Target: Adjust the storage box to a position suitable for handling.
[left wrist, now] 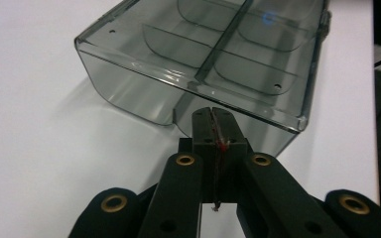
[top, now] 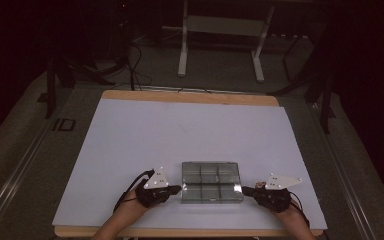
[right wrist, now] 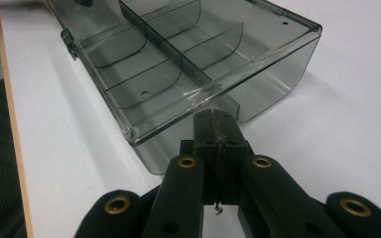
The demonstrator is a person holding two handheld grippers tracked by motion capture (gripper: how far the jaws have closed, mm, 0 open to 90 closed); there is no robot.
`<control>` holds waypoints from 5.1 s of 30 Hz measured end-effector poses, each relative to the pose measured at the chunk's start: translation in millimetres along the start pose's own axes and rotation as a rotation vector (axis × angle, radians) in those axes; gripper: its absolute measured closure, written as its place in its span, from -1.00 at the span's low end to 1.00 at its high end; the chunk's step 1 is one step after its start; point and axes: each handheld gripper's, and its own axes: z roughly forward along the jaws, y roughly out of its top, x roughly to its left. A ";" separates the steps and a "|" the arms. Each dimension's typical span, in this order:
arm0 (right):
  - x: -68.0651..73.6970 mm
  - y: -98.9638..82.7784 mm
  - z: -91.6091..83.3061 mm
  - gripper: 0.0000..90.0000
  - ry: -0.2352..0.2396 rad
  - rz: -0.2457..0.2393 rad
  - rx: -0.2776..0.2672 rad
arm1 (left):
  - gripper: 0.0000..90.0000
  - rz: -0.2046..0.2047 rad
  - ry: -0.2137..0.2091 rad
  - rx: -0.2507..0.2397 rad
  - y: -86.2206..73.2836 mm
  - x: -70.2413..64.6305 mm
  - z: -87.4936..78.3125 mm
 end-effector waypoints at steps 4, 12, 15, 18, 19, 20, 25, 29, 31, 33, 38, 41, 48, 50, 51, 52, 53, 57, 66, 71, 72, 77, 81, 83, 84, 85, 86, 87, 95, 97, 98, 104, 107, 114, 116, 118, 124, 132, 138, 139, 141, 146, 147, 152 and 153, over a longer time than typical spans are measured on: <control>0.7 1.3 -0.9 1.00 0.000 -0.007 0.005 | 1.00 -0.004 -0.002 0.001 1.1 0.0 -0.5; 2.3 3.9 -4.3 1.00 0.012 -0.011 -0.001 | 1.00 -0.002 -0.004 0.000 4.8 -2.2 -3.1; 3.5 7.2 -5.8 1.00 0.023 -0.013 -0.013 | 1.00 0.005 -0.003 -0.014 8.7 -3.7 -3.7; 4.4 11.0 -6.0 1.00 0.019 -0.021 -0.013 | 0.99 0.002 0.018 -0.014 10.3 -2.1 -2.6; 4.0 11.6 -5.4 1.00 0.014 -0.019 -0.013 | 0.92 -0.001 0.033 -0.019 10.4 -1.4 -2.6; 3.8 12.0 -5.2 0.95 0.007 -0.023 -0.012 | 0.76 -0.010 0.047 -0.020 10.4 0.0 -2.9; -0.1 12.6 -5.7 0.61 -0.020 -0.011 -0.040 | 0.47 -0.019 0.067 -0.039 11.4 2.7 -3.1; -1.7 14.4 -5.8 0.46 -0.039 -0.013 -0.060 | 0.40 -0.017 0.070 -0.052 13.7 3.9 -3.2; -2.0 16.0 -6.1 0.40 -0.044 -0.019 -0.067 | 0.40 -0.012 0.075 -0.059 15.3 3.7 -3.3; -2.8 17.6 -6.5 0.38 -0.048 -0.024 -0.079 | 0.37 -0.011 0.077 -0.067 17.0 3.9 -3.3; -4.0 22.1 -6.8 0.36 -0.055 -0.043 -0.098 | 0.37 -0.001 0.087 -0.079 21.4 4.9 -3.7; -4.8 24.9 -6.4 0.36 -0.055 -0.056 -0.105 | 0.37 0.000 0.091 -0.087 23.6 5.1 -4.3; -5.1 30.7 -5.4 0.37 -0.062 -0.081 -0.123 | 0.38 0.007 0.099 -0.104 27.9 5.7 -6.3; -5.5 32.6 -5.7 0.38 -0.064 -0.085 -0.129 | 0.38 0.006 0.099 -0.107 29.3 6.3 -6.9; -5.6 33.6 -5.9 0.39 -0.067 -0.087 -0.130 | 0.39 0.009 0.100 -0.108 30.0 6.5 -7.1; -5.8 34.7 -5.9 0.39 -0.068 -0.089 -0.131 | 0.39 0.012 0.104 -0.110 30.8 6.6 -7.2; -5.9 35.8 -5.7 0.40 -0.067 -0.090 -0.132 | 0.39 0.009 0.102 -0.114 31.5 6.7 -7.2; -6.4 39.6 -5.0 0.44 -0.075 -0.098 -0.140 | 0.42 0.005 0.114 -0.127 34.4 8.1 -8.2; -8.8 46.6 -3.5 0.50 -0.087 -0.096 -0.165 | 0.46 -0.011 0.134 -0.161 37.5 9.9 -7.5; -9.8 49.4 -2.9 0.53 -0.099 -0.099 -0.174 | 0.49 -0.018 0.143 -0.175 38.9 10.9 -6.3; -10.1 49.8 -2.7 0.54 -0.104 -0.100 -0.176 | 0.50 -0.018 0.148 -0.179 39.2 11.4 -6.3; -11.7 51.6 -1.6 0.57 -0.115 -0.098 -0.172 | 0.56 -0.017 0.160 -0.187 40.9 12.5 -6.3; -13.0 53.6 -0.3 0.59 -0.129 -0.097 -0.179 | 0.59 -0.021 0.179 -0.196 43.5 13.9 -5.9; -14.2 54.3 0.5 0.61 -0.135 -0.091 -0.184 | 0.61 -0.026 0.185 -0.199 44.7 15.1 -5.6; -14.6 54.7 1.0 0.61 -0.137 -0.086 -0.187 | 0.63 -0.028 0.191 -0.200 45.4 15.6 -5.4; -15.0 55.3 1.6 0.61 -0.140 -0.087 -0.188 | 0.64 -0.029 0.195 -0.200 46.2 16.3 -4.9; -15.4 55.9 2.1 0.62 -0.145 -0.085 -0.190 | 0.63 -0.029 0.200 -0.202 46.8 16.8 -4.3; -15.8 56.4 2.5 0.62 -0.148 -0.082 -0.193 | 0.63 -0.033 0.204 -0.202 47.5 17.5 -3.6; -20.7 60.8 8.2 0.64 -0.176 -0.065 -0.202 | 0.64 -0.049 0.238 -0.209 53.0 22.6 3.3; -22.6 62.7 11.7 0.65 -0.192 -0.054 -0.205 | 0.64 -0.059 0.245 -0.216 54.1 24.1 5.6; -23.1 63.0 13.0 0.65 -0.193 -0.044 -0.206 | 0.65 -0.064 0.244 -0.219 54.5 24.8 6.7; -25.8 64.9 21.1 0.63 -0.210 -0.017 -0.207 | 0.68 -0.093 0.252 -0.229 55.1 29.5 9.3; -26.3 65.8 23.3 0.62 -0.214 -0.009 -0.206 | 0.68 -0.106 0.252 -0.231 54.9 32.1 11.1; -29.5 65.6 30.4 0.62 -0.232 0.012 -0.189 | 0.68 -0.135 0.256 -0.235 55.4 37.2 15.4; -30.3 65.7 31.4 0.62 -0.236 0.018 -0.193 | 0.68 -0.148 0.256 -0.233 55.5 39.2 17.2; -31.1 66.1 32.5 0.61 -0.238 0.022 -0.192 | 0.68 -0.147 0.259 -0.226 55.6 40.0 18.3; -31.8 66.4 35.1 0.59 -0.245 0.028 -0.179 | 0.65 -0.168 0.255 -0.219 55.1 41.8 21.3; -32.9 68.2 39.4 0.56 -0.259 0.042 -0.164 | 0.61 -0.189 0.250 -0.199 53.6 45.4 26.8; -34.1 70.1 42.0 0.54 -0.270 0.059 -0.153 | 0.61 -0.206 0.255 -0.192 50.9 46.9 32.5; -34.6 70.4 42.5 0.54 -0.272 0.064 -0.153 | 0.61 -0.214 0.255 -0.195 50.6 47.4 33.3; -35.7 70.9 44.1 0.53 -0.275 0.080 -0.149 | 0.60 -0.223 0.254 -0.196 50.5 48.4 34.1; -36.7 71.8 46.7 0.49 -0.279 0.101 -0.139 | 0.59 -0.243 0.253 -0.197 50.4 50.0 35.7; -36.7 71.8 46.7 0.49 -0.279 0.101 -0.139 | 0.59 -0.244 0.253 -0.196 50.5 50.1 36.0; -37.0 71.9 48.0 0.47 -0.282 0.110 -0.134 | 0.57 -0.251 0.248 -0.194 50.3 51.3 36.7; -36.9 72.0 48.5 0.46 -0.282 0.111 -0.133 | 0.57 -0.255 0.246 -0.192 50.3 51.7 37.0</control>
